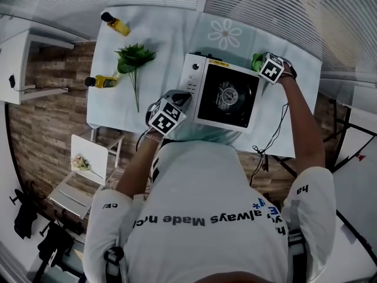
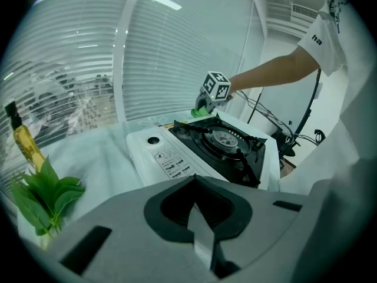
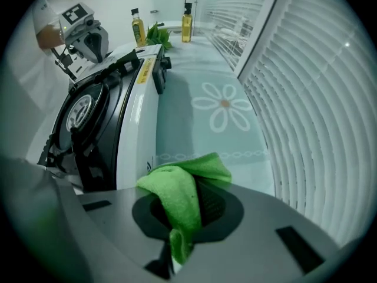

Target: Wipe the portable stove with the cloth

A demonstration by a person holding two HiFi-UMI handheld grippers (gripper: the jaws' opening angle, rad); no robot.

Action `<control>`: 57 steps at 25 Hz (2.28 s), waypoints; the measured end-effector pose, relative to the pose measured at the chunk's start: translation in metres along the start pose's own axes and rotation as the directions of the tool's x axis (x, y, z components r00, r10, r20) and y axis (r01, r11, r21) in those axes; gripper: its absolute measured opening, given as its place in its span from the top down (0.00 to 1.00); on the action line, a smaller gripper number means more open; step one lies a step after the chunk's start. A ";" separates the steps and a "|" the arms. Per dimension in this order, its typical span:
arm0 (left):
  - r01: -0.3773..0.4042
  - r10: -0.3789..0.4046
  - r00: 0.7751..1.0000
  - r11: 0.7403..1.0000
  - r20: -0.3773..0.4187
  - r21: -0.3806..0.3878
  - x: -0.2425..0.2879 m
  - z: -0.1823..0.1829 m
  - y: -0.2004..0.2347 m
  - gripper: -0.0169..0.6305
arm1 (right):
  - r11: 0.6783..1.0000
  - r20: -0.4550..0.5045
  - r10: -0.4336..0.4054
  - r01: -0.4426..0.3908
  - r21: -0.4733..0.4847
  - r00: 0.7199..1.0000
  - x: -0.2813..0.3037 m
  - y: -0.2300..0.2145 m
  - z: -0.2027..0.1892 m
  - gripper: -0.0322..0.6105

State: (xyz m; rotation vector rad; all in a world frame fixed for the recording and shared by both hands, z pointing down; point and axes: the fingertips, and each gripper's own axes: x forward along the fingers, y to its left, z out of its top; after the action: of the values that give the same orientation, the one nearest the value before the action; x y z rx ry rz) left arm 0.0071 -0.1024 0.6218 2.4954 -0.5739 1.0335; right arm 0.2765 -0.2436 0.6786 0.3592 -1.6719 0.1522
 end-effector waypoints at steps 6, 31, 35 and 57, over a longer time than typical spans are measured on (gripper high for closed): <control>-0.005 0.005 1.000 1.000 0.003 -0.012 0.002 0.000 0.001 0.96 | 0.999 0.055 0.048 -0.047 -0.021 0.997 0.010 0.007 0.044 0.91; -0.002 0.002 0.999 1.000 0.035 -0.013 -0.011 -0.002 -0.006 0.95 | 0.984 0.239 -0.139 0.162 -0.080 0.961 -0.025 -0.002 0.187 0.91; 0.000 0.001 0.999 1.000 0.035 -0.030 -0.021 -0.016 -0.013 0.96 | 0.967 0.340 -0.170 0.224 -0.125 0.925 -0.043 0.005 0.245 0.91; 0.047 -0.042 0.996 0.998 0.084 -0.051 -0.036 -0.050 -0.043 0.95 | 0.903 0.070 0.018 0.014 -0.430 0.997 0.023 0.112 0.322 0.91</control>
State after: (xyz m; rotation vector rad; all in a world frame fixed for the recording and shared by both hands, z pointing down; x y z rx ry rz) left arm -0.0235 -0.0335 0.6202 2.5022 -0.5598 0.8912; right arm -0.0650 -0.2405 0.6693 0.0267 -1.7226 -0.2326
